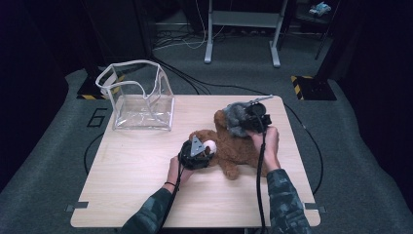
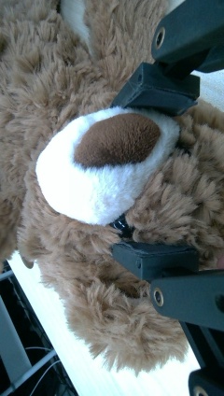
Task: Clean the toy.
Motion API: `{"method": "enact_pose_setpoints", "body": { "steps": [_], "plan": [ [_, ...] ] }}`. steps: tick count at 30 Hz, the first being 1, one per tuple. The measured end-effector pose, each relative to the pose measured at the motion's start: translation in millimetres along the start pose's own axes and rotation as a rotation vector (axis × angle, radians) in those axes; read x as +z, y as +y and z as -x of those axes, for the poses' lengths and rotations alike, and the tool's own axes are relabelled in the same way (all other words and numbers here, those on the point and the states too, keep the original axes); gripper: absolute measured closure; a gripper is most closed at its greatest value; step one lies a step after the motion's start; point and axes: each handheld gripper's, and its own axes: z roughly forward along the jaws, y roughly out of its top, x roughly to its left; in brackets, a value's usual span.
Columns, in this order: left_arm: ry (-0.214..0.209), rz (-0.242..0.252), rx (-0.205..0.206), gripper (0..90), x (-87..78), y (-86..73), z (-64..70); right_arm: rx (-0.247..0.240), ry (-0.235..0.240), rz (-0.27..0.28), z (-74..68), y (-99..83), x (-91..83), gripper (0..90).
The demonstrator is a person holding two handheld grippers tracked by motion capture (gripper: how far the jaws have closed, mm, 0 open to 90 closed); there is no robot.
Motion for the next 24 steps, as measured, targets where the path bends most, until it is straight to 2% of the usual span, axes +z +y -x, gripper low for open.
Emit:
{"method": "enact_pose_setpoints", "body": {
  "steps": [2,3,4,6,11,13,15,24],
  "plan": [
    [0.001,0.000,0.001,38.1,0.0,0.0,0.1,-0.018,0.009,-0.037,-6.8,-4.2,12.1,74.4],
    [-0.001,-0.001,0.001,38.1,0.0,-0.1,0.1,-0.027,0.000,-0.038,-8.3,-6.5,16.9,74.5],
    [-0.001,0.000,0.001,38.1,0.1,0.0,0.1,-0.013,-0.002,-0.045,-9.6,-8.0,18.7,74.5],
    [0.000,0.000,0.002,38.1,0.3,0.0,0.2,-0.023,-0.009,-0.043,-7.8,-8.1,18.9,74.6],
    [0.002,-0.003,0.002,38.1,0.0,0.3,0.5,-0.069,-0.072,-0.054,-4.2,-7.5,17.6,74.6],
    [0.002,-0.002,0.001,38.1,0.1,0.2,0.4,-0.049,-0.072,-0.055,0.7,-7.8,17.7,74.7],
    [0.000,-0.003,0.002,38.1,0.0,0.3,0.2,-0.028,-0.098,-0.054,7.6,-8.7,18.1,74.7],
    [-0.001,-0.002,0.003,38.1,0.2,0.5,0.1,0.091,-0.153,-0.077,50.7,-20.8,17.5,74.8]
  ]
}}
